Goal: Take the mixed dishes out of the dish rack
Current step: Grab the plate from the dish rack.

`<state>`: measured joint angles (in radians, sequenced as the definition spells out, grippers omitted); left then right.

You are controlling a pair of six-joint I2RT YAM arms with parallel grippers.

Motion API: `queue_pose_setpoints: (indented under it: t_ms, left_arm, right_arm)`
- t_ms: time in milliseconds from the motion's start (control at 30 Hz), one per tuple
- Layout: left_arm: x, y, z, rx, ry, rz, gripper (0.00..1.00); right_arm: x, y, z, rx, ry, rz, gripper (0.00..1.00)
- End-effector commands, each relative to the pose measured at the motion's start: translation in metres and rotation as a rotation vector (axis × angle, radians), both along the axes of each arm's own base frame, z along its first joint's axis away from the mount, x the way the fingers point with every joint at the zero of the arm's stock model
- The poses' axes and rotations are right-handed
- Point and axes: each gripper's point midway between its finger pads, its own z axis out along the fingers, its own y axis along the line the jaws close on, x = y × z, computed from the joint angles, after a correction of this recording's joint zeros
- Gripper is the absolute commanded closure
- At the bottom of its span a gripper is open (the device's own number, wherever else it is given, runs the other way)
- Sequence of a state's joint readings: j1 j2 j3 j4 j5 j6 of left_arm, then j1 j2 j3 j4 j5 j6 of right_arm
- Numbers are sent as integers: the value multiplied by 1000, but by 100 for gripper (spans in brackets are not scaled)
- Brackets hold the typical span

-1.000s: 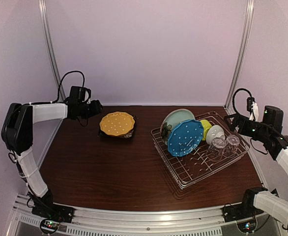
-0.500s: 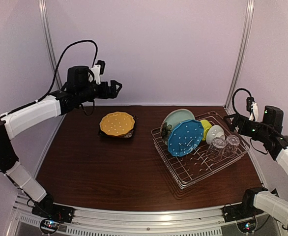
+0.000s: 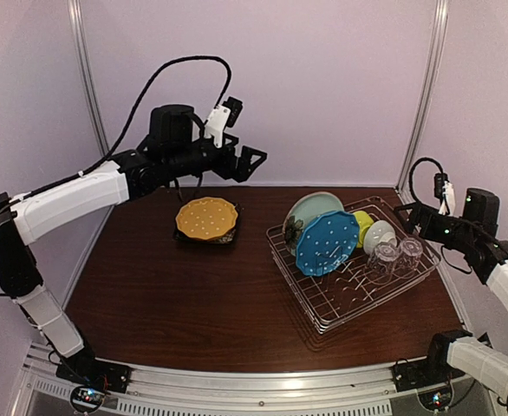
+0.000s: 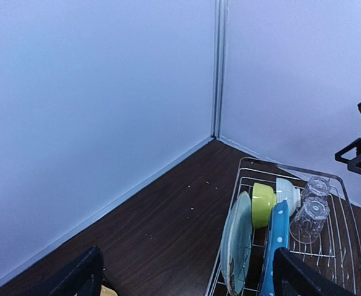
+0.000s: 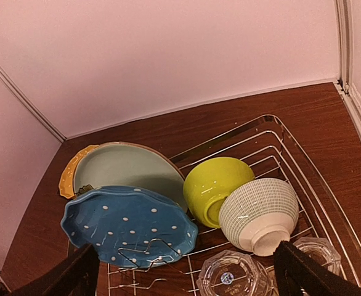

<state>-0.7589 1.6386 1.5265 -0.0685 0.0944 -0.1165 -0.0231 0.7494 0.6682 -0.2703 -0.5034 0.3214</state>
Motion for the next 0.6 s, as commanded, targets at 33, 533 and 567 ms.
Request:
queue_pose_setpoints:
  t_ms: [33,533,567]
  left_arm:
    - [-22,-54,-24,122,7,-174,3]
    - [-31,-138,-126,337,121,-278,16]
    - [-32,-141,-129,342,125,-287,18]
  right_arm:
    - [-2,3,-3,9,-5,15,0]
    - [-3,3,-14,4,9,17,0]
    - [-3,2,-14,4,9,15,0]
